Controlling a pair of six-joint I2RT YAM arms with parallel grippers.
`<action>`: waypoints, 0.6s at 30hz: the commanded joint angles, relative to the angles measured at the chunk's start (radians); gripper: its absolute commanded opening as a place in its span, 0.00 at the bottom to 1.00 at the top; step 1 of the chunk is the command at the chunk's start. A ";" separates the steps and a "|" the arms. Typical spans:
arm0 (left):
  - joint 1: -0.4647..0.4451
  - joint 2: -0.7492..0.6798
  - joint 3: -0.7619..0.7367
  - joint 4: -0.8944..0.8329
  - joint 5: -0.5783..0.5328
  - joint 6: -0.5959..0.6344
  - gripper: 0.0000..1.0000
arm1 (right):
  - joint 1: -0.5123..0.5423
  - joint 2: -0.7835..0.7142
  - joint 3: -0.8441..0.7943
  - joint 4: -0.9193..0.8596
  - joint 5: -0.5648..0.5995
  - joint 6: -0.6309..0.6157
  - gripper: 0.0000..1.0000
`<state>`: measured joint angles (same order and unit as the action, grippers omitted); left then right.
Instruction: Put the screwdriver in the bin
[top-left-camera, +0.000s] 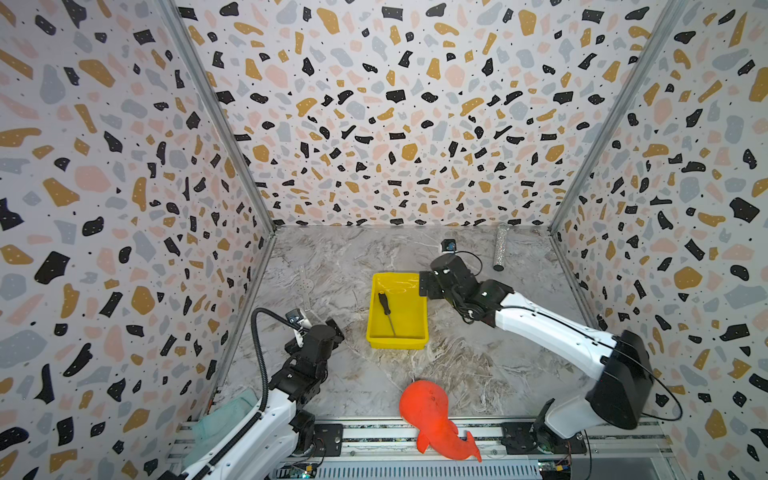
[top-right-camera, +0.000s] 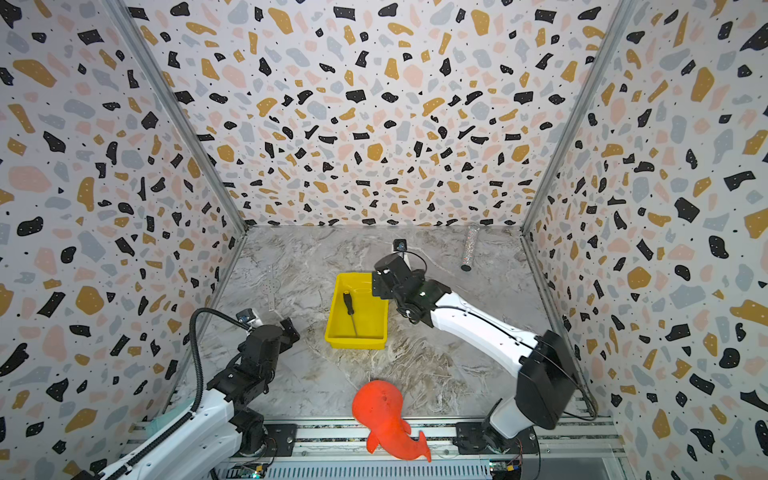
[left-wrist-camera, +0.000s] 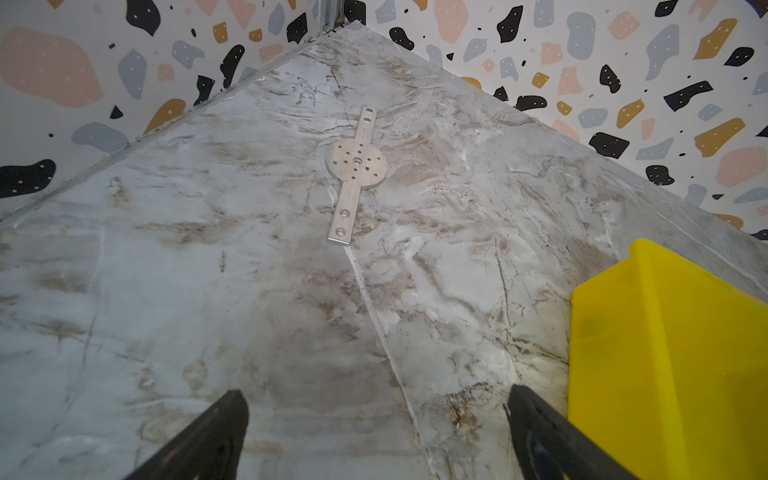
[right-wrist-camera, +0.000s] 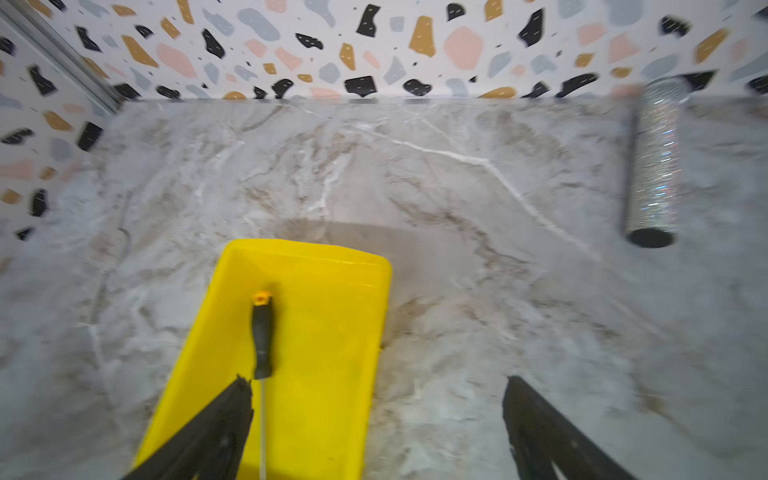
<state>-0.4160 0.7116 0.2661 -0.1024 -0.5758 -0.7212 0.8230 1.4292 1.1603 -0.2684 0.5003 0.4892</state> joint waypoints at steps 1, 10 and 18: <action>-0.001 -0.010 -0.007 0.022 0.002 0.006 0.98 | -0.008 -0.171 -0.230 0.285 0.210 -0.295 0.99; -0.001 -0.024 -0.016 0.033 0.012 0.010 0.98 | -0.129 -0.498 -0.634 0.452 0.233 -0.362 0.99; -0.001 -0.016 -0.012 0.027 0.016 0.012 0.98 | -0.196 -0.463 -0.790 0.816 0.293 -0.474 0.99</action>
<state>-0.4160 0.6979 0.2657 -0.1020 -0.5583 -0.7204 0.6304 0.9493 0.4049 0.3244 0.7738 0.0864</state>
